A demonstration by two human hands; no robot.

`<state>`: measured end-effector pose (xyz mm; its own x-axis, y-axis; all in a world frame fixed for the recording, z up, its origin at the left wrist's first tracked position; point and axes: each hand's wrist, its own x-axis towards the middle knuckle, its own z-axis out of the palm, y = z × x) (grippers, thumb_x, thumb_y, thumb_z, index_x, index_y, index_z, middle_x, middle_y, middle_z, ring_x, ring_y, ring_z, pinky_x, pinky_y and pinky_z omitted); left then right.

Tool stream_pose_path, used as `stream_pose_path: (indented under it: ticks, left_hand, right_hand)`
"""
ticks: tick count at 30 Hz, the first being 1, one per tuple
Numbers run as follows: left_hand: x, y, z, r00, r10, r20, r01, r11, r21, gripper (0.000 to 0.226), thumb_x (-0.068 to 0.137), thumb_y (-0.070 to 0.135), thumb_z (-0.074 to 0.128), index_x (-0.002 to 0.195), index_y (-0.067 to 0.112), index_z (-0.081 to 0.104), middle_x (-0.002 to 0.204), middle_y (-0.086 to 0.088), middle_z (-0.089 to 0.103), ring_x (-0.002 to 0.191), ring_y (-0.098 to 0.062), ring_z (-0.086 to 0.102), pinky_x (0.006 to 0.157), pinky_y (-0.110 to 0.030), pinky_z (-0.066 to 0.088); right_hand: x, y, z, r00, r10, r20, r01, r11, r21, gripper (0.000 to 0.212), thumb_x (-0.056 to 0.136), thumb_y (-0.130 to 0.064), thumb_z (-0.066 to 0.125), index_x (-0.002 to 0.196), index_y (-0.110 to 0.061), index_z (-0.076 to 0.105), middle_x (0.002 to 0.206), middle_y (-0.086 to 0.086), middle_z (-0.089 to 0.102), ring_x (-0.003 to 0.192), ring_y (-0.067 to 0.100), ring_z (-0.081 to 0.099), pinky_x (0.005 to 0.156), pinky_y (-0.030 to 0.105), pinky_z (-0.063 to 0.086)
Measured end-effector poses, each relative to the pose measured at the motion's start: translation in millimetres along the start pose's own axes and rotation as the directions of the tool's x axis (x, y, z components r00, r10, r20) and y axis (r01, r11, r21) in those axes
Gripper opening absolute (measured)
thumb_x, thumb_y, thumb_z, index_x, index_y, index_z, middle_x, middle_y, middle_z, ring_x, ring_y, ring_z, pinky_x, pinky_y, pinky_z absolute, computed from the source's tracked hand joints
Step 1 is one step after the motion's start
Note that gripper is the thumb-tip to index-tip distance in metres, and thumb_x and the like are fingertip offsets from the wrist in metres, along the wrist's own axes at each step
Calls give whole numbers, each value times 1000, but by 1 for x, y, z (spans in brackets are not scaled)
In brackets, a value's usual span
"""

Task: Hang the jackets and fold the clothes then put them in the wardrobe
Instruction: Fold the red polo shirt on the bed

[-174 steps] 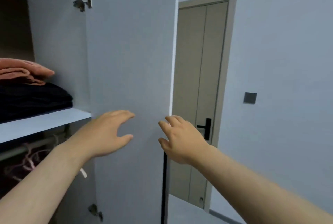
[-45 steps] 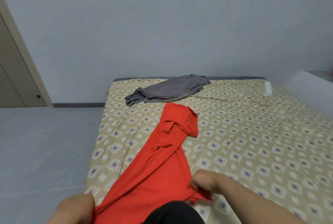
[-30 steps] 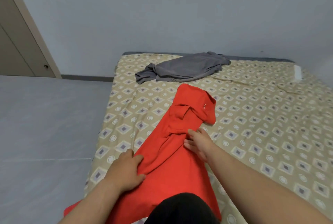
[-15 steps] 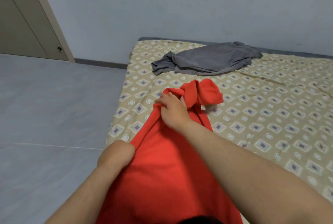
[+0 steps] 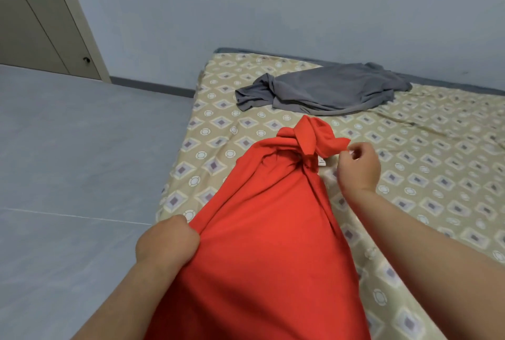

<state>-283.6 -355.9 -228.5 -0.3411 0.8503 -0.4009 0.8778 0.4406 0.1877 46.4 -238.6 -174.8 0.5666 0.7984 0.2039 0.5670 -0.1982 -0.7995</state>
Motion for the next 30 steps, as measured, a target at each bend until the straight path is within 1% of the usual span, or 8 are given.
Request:
stream_pose_path:
  ticks: [2,5,8,12,16,20,24,30]
  left_hand:
    - [2,0,-1,1000,7,6,-7,1000,7,22,81,22,40,95,26,57,110,-2,66,85,-24,51,73,-32,40]
    - [2,0,-3,1000,4,8,-4,1000,13,22,81,22,40,95,26,57,112,-2,66,84,-23,50,73,-31,39]
    - [-2,0,-5,1000,3,19,-3,1000,-4,18,79,22,41,90,26,55,110,-2,66,83,-23,50,71,-32,39]
    - [-9,2,-13,998,14,61,-13,1000,-7,28,82,24,40,104,25,58,116,-3,65,86,-23,49,73,-32,39]
    - [-20,20,-46,984,151,-93,-163,978,-132,14,87,20,40,92,20,53,110,-5,64,87,-25,53,74,-34,45]
    - [-42,51,-106,898,243,-368,-426,688,-587,39,86,23,60,124,15,56,121,-3,59,113,-23,55,97,-38,46]
    - [-95,65,-159,810,547,-211,-470,392,-791,101,51,48,78,144,28,45,135,14,53,126,-4,49,105,-29,41]
    - [-159,64,-190,718,680,-153,-365,181,-913,31,81,-4,71,109,11,70,101,-4,75,93,-14,69,83,-25,54]
  right_hand:
    - [19,7,0,984,42,171,-23,993,-115,47,78,-17,57,125,-17,55,119,4,49,89,19,55,84,35,50]
    - [31,10,7,858,42,512,71,978,-198,14,76,-4,60,87,-8,67,85,8,69,76,22,62,62,27,47]
    - [34,-2,9,889,-34,456,128,976,-176,14,86,-9,58,76,-7,67,75,12,69,73,29,64,61,33,46]
    - [22,-55,-3,886,-210,414,231,973,-1,26,91,-8,54,83,-28,69,82,-8,69,75,5,62,70,25,45]
    - [1,-131,-37,745,-325,582,336,937,94,24,78,-22,56,77,1,63,74,2,61,72,17,56,71,40,45]
    - [-28,-203,-92,595,-384,706,289,922,258,43,65,-21,54,81,19,53,75,10,49,71,23,43,63,35,31]
    - [-57,-259,-150,600,-427,676,221,901,374,38,62,-17,54,90,8,63,83,15,49,76,28,44,61,35,30]
    - [-92,-296,-206,597,-478,644,272,876,398,19,78,-20,66,83,-2,70,82,13,61,78,24,55,76,36,40]
